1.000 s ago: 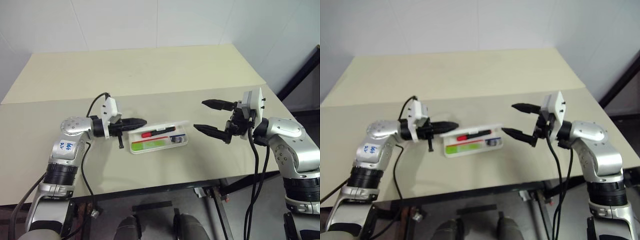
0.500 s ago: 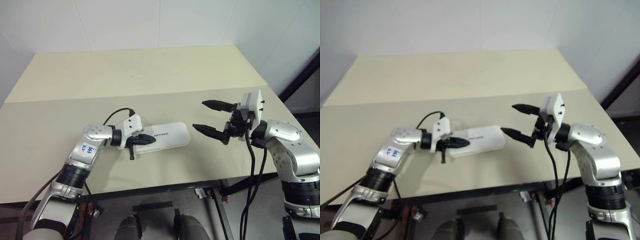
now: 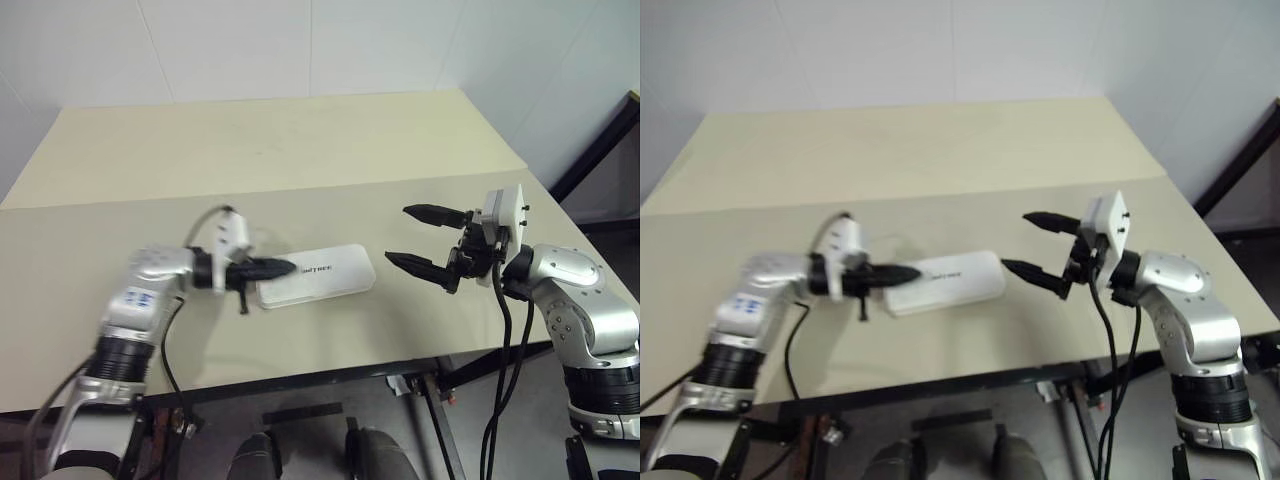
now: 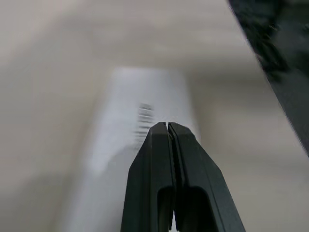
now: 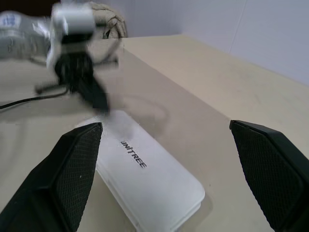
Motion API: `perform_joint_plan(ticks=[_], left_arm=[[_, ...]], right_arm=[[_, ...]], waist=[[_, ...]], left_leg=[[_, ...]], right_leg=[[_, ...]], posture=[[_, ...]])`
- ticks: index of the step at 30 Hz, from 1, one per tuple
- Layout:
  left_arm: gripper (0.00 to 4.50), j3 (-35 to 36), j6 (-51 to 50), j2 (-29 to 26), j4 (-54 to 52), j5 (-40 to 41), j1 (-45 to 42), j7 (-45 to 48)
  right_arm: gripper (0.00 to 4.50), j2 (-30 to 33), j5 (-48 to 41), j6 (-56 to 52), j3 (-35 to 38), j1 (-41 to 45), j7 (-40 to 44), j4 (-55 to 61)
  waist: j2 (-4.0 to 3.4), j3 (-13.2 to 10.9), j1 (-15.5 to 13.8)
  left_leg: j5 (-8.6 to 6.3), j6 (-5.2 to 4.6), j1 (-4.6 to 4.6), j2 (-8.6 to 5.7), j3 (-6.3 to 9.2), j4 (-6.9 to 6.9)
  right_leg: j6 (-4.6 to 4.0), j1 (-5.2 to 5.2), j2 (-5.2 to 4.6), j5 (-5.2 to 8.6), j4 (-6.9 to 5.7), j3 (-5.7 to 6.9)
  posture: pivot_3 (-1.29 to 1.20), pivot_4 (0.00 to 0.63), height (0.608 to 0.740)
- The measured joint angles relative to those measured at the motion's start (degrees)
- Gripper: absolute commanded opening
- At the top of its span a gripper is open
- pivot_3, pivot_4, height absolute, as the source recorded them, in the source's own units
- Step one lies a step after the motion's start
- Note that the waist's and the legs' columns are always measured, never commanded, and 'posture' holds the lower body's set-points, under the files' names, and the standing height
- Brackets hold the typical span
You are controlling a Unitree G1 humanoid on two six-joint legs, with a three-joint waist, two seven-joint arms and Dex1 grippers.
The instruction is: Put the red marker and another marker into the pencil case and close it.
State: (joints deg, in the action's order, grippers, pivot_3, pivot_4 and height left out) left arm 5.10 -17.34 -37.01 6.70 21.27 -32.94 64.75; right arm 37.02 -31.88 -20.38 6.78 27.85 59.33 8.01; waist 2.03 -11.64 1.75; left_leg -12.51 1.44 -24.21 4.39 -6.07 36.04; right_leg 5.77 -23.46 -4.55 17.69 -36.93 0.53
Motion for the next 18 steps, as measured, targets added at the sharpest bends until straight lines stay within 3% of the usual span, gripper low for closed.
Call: perform_joint_plan(ticks=[1, 3, 14, 18], left_arm=[[0.05, 2.3, -0.1, -0.6, -0.6, 1.4, 0.7, -0.2], [0.66, 5.5, -0.7, -1.1, -2.5, 3.7, 3.3, -0.5], [4.32, 10.6, -0.6, -2.5, -9.0, 7.0, 12.3, -2.5], [4.45, 12.2, 0.1, -2.6, -10.2, 7.5, 12.5, -3.9]], right_arm=[[4.5, 0.4, 0.1, 0.3, 0.0, 0.1, 0.4, -0.7], [4.5, 0.6, 0.4, 0.7, 0.0, 0.5, 1.2, -1.8], [4.5, 3.8, 1.6, 2.8, 0.3, 0.0, 3.6, -4.0], [4.5, 6.1, 1.6, 3.0, 0.7, -0.1, 5.2, -4.2]], waist=[[0.0, 0.0, -0.1], [0.01, 0.0, -0.2], [0.02, 0.0, -0.2], [0.02, 0.0, -0.1]], left_leg=[[-0.01, -0.01, 0.0, 0.0, 0.0, 0.0], [-0.04, -0.02, -0.02, -0.02, -0.02, 0.03], [-0.07, -0.03, -0.01, 0.02, -0.03, 0.01], [-0.08, -0.02, -0.01, 0.04, -0.03, 0.02]], right_leg=[[0.0, 0.01, -0.01, 0.0, 0.03, 0.0], [0.0, 0.04, -0.02, 0.0, 0.08, 0.0], [-0.03, 0.03, -0.02, -0.01, 0.09, 0.0], [-0.04, 0.02, -0.01, -0.01, 0.09, 0.0]], posture=[[0.0, 0.15, 0.74], [0.0, 0.15, 0.74], [0.0, 0.15, 0.74], [0.0, 0.15, 0.74]])
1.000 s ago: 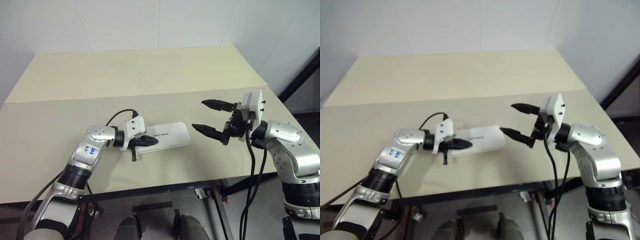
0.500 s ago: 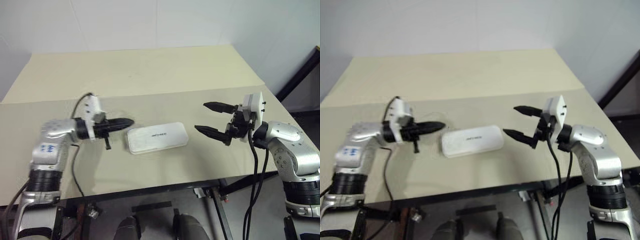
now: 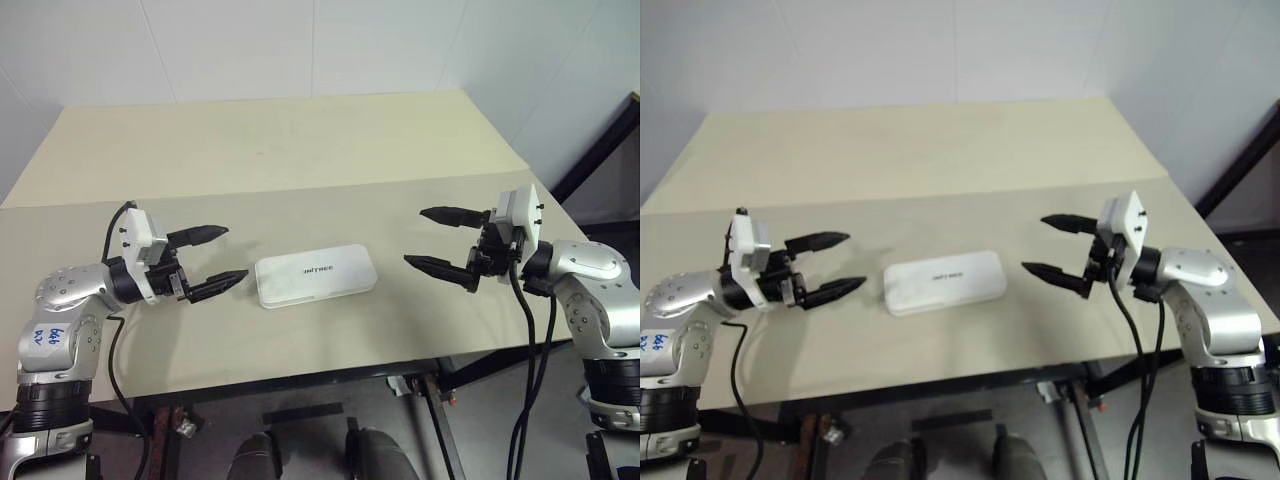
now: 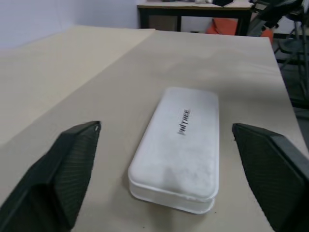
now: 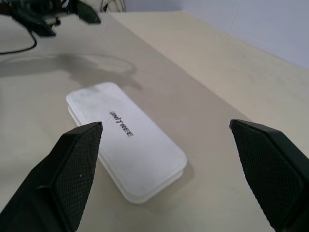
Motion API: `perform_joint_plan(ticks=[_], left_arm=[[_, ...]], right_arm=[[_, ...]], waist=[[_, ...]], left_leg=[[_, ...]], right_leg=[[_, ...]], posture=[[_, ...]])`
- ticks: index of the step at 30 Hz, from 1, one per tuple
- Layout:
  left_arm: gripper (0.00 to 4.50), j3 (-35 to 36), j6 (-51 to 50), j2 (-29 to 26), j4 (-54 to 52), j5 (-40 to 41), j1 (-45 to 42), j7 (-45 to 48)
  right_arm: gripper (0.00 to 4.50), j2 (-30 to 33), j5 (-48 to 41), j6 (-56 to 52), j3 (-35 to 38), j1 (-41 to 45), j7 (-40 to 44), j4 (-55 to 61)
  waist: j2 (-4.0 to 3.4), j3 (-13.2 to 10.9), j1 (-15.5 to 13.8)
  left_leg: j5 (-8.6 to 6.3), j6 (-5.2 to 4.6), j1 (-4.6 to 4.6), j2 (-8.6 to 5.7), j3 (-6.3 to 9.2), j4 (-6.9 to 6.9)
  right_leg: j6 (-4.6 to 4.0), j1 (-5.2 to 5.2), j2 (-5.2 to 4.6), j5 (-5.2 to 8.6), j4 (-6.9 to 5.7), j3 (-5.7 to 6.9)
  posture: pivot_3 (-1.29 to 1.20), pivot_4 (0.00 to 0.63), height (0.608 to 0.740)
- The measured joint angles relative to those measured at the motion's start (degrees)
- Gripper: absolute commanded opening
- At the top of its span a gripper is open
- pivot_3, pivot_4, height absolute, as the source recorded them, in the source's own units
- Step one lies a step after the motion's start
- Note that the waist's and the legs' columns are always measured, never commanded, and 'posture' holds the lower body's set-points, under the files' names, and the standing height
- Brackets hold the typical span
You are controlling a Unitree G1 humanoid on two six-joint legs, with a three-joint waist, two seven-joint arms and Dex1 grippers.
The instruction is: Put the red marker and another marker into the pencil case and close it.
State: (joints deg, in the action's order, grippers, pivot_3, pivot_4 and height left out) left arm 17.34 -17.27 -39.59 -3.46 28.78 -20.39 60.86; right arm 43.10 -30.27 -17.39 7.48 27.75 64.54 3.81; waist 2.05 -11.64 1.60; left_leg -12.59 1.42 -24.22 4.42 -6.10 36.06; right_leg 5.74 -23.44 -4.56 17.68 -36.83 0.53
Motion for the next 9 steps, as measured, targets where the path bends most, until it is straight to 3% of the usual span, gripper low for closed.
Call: perform_joint_plan(ticks=[9], left_arm=[[4.45, -0.2, 0.7, -1.1, -1.0, -0.2, 0.5, -1.5]], right_arm=[[4.5, 0.2, 1.0, 2.5, -0.1, 0.4, 1.0, -3.5]], waist=[[0.01, 0.0, 0.0]], left_leg=[[-0.01, 0.01, 0.0, 0.0, -0.02, 0.0]], right_leg=[[0.0, 0.0, 0.0, 0.0, 0.03, 0.0]], posture=[[0.0, 0.15, 0.74]])
